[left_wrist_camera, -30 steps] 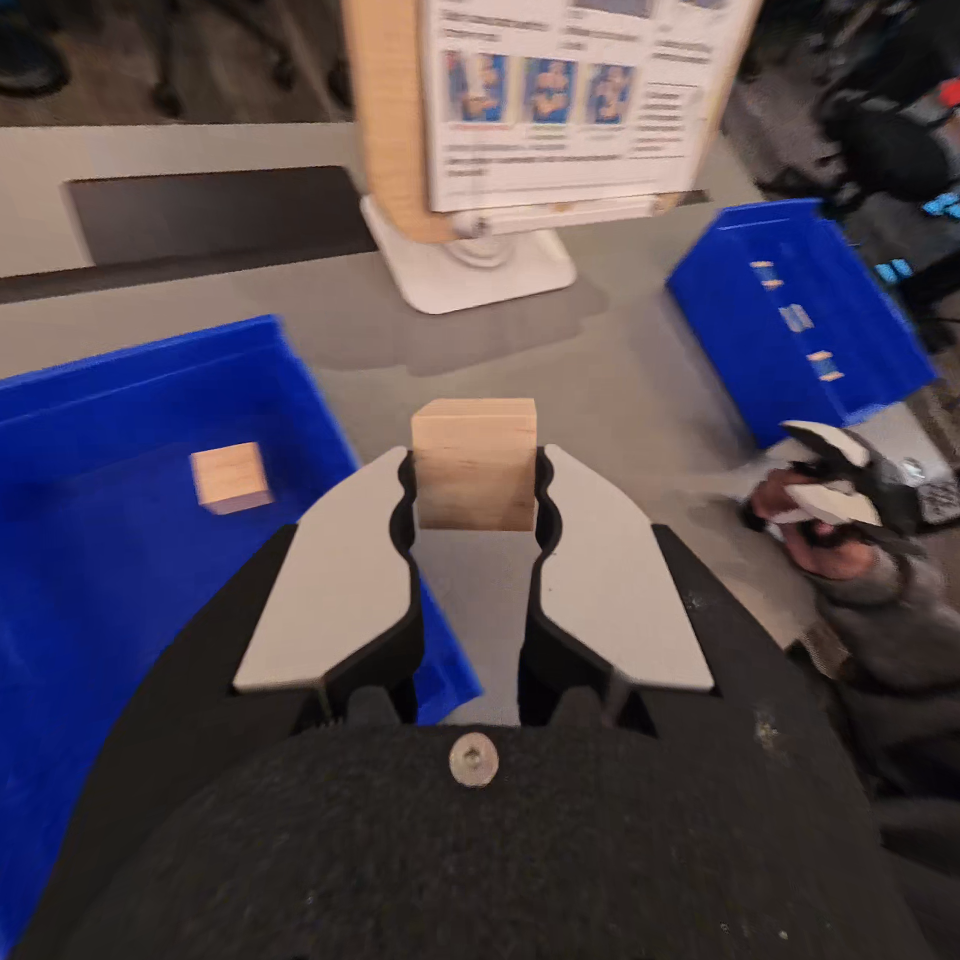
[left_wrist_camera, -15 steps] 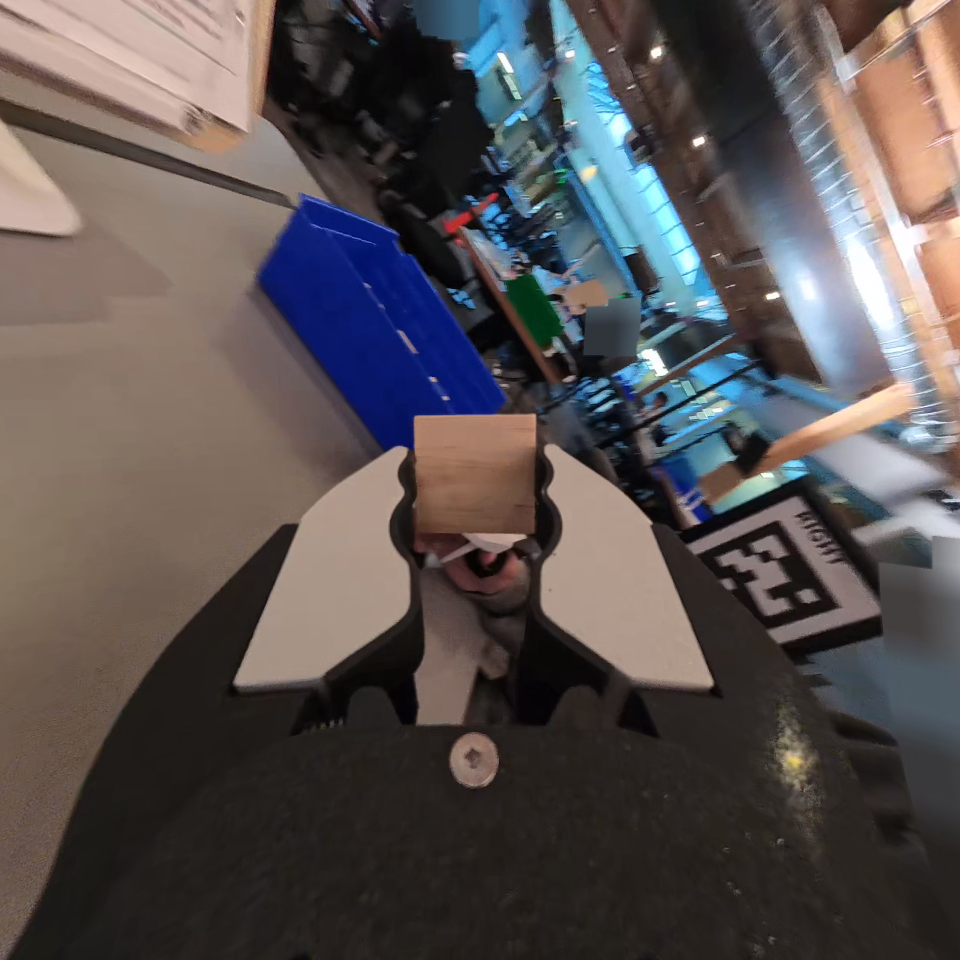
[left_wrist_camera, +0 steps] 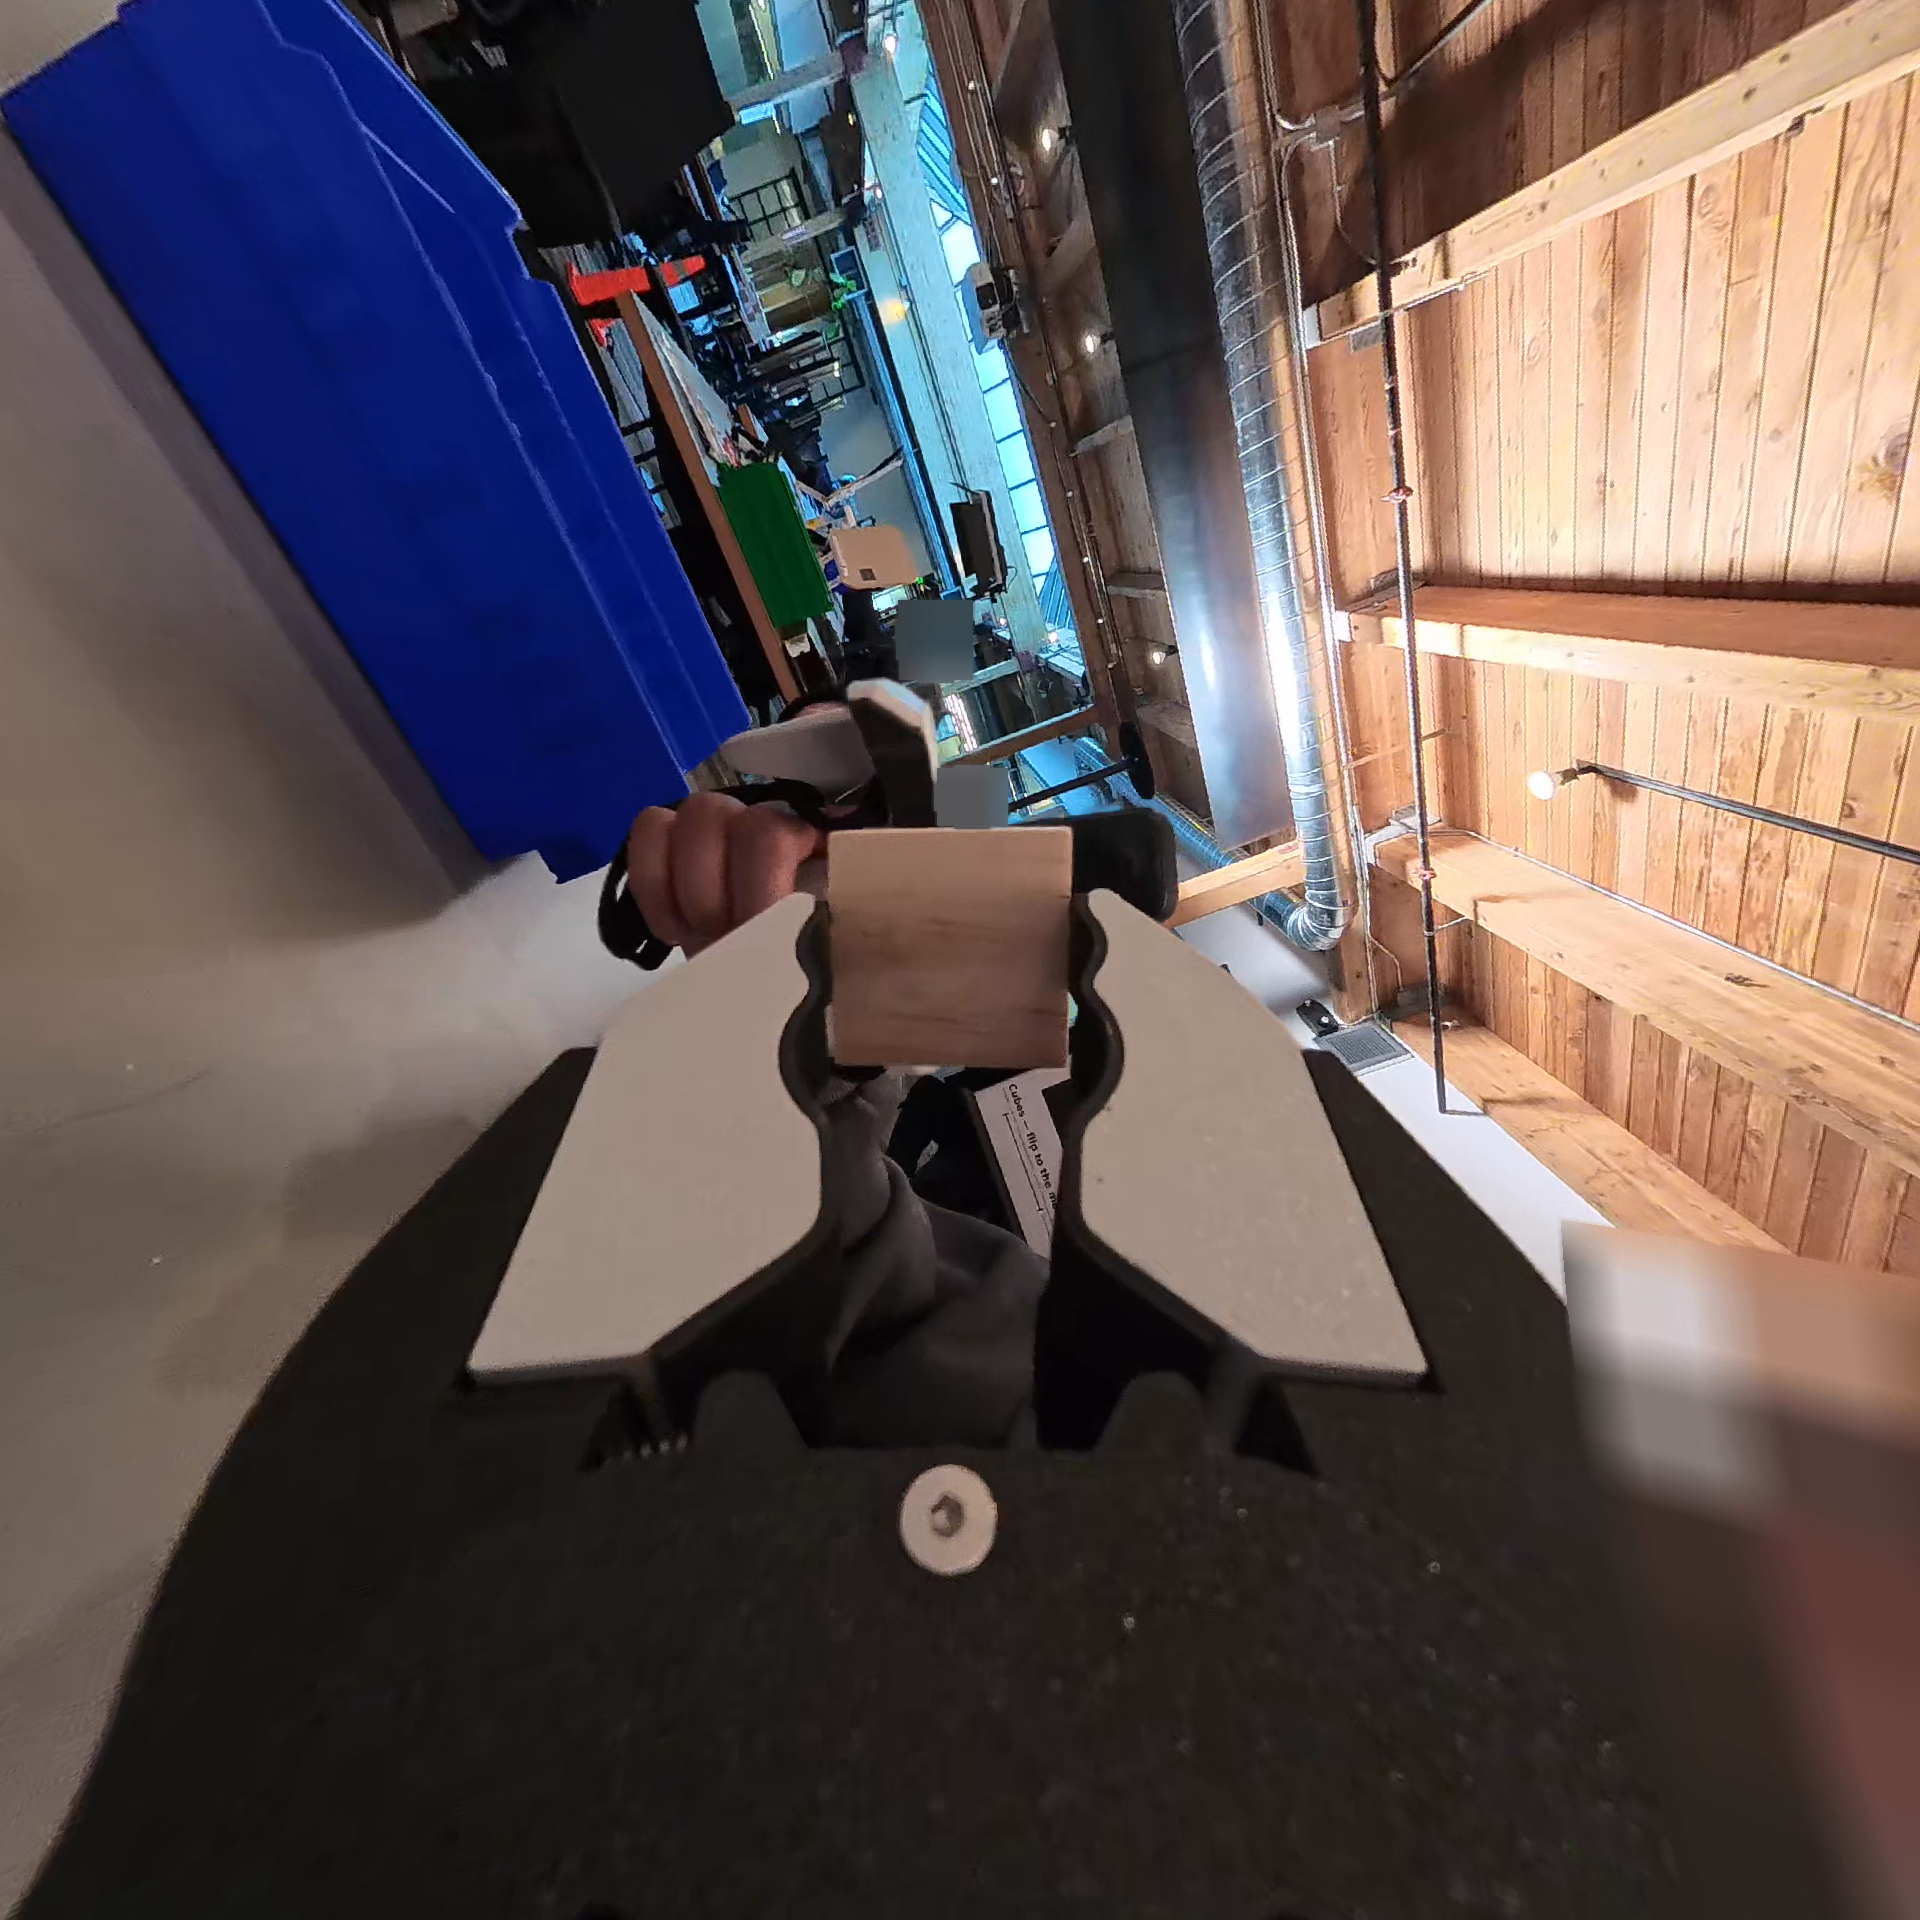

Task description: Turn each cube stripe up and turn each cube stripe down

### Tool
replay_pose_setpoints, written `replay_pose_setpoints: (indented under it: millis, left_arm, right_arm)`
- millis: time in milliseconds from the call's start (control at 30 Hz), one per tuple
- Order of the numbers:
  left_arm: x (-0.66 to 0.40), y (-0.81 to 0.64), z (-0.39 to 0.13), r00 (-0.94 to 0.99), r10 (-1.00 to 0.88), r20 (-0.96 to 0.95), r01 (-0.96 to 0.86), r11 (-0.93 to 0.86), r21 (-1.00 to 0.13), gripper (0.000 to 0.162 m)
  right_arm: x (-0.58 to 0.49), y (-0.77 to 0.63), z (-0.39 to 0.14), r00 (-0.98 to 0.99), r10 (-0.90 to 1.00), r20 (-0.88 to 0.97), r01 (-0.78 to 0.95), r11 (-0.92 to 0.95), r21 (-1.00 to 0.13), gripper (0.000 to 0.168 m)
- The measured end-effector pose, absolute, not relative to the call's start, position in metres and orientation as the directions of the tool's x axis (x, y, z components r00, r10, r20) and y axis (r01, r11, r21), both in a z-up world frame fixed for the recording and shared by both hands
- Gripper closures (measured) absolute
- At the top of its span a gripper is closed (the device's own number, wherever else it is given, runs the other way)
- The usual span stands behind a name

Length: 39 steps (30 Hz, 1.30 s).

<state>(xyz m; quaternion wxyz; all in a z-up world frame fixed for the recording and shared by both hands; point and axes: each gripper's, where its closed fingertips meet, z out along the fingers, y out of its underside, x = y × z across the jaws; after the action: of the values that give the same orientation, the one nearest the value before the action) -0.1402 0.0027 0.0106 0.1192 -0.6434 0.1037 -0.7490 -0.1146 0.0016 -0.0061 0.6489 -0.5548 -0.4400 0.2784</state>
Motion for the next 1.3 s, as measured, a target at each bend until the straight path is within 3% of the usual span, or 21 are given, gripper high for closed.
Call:
replay_pose_setpoints:
  millis: [200,267,300,500,567,600,667,767,867,1033,1167,1300]
  left_arm:
    - [-0.127,-0.008,0.004,-0.121,-0.32,0.94,-0.011,-0.946,-0.323,0.12]
    - [-0.12,-0.012,0.0,-0.117,-0.314,0.942,-0.03,-0.947,-0.319,0.119]
    - [-0.118,-0.014,-0.003,-0.118,-0.307,0.944,-0.043,-0.949,-0.314,0.119]
    - [-0.117,-0.015,-0.004,-0.138,-0.289,0.947,-0.06,-0.952,-0.3,0.12]
    - [-0.121,-0.01,0.0,-0.117,-0.353,0.928,-0.025,-0.934,-0.358,0.11]
    - [-0.127,-0.005,0.006,-0.1,-0.408,0.908,0.017,-0.913,-0.408,0.099]
    - [-0.142,0.006,0.011,0.003,-0.539,0.842,0.095,-0.838,-0.537,0.094]
    - [-0.172,0.022,-0.004,0.338,-0.683,0.647,0.114,-0.653,-0.749,0.088]
    - [-0.207,0.037,-0.033,0.685,-0.626,0.372,0.068,-0.453,-0.889,0.092]
    - [-0.224,0.023,-0.075,0.84,-0.537,0.078,-0.121,-0.325,-0.938,0.108]
    - [-0.212,0.018,-0.094,0.798,-0.592,0.116,-0.162,-0.395,-0.904,0.103]
    - [-0.211,0.017,-0.1,0.778,-0.618,0.111,-0.183,-0.392,-0.902,0.104]
  right_arm:
    - [-0.125,-0.004,0.0,0.485,0.807,0.336,0.135,0.311,-0.941,0.094]
    - [-0.129,-0.007,-0.003,0.479,0.803,0.355,0.151,0.324,-0.934,0.101]
    - [-0.131,-0.011,-0.005,0.462,0.803,0.375,0.167,0.336,-0.927,0.123]
    - [-0.131,-0.013,-0.007,0.452,0.811,0.371,0.174,0.328,-0.929,0.123]
    - [-0.129,-0.012,-0.007,0.461,0.801,0.382,0.183,0.336,-0.924,0.123]
    - [-0.126,-0.011,-0.006,0.465,0.796,0.387,0.192,0.336,-0.922,0.123]
    - [-0.119,-0.01,-0.003,0.477,0.792,0.381,0.194,0.328,-0.924,0.123]
    - [-0.097,-0.005,0.009,0.535,0.767,0.354,0.173,0.31,-0.935,0.123]
    - [-0.071,0.002,0.018,0.595,0.754,0.277,0.131,0.249,-0.96,0.123]
    - [-0.018,0.017,0.036,0.715,0.689,0.117,0.038,0.128,-0.991,0.123]
    - [0.037,0.035,0.054,0.881,0.472,-0.032,-0.006,-0.056,-0.998,0.124]
    - [0.086,0.053,0.054,0.973,0.23,-0.018,0.045,-0.267,-0.963,0.124]
